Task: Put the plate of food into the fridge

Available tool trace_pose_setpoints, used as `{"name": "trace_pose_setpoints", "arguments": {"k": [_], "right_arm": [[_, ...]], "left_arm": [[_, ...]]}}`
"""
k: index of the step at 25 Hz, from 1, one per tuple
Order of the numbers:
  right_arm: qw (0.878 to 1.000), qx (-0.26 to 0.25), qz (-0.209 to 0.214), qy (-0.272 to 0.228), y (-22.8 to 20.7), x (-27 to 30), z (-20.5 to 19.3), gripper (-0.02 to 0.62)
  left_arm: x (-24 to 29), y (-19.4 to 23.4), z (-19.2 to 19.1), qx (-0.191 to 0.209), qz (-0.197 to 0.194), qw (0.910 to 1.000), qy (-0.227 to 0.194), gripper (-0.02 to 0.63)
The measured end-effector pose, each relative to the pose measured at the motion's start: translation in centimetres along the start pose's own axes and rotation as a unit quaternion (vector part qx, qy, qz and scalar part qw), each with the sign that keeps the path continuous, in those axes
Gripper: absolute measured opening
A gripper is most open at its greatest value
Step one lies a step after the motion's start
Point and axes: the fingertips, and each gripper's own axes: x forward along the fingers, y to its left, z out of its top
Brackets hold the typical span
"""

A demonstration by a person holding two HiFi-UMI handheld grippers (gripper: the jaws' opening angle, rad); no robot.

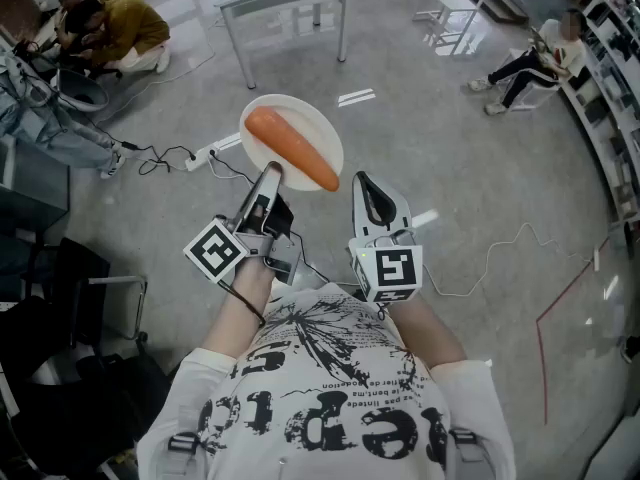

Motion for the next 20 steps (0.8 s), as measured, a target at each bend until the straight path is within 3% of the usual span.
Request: {"name": "trace_pose_setpoints", "arguments": {"k": [10,20], "right_arm": [[1.000,0.021,-0.014,-0.011,-0.5,-0.2,0.8,0.002],[1.000,-0.003,-0.017,-0.014,2.3,0.9,0.6,0.002]], "left_arm": [[-0.2,-0.2,0.0,-0.014,0.007,0.9999,0.001,0.021],[-2.7,1.5,1.6,-0.024,0.027,0.9993,-0.004,0.021]]}}
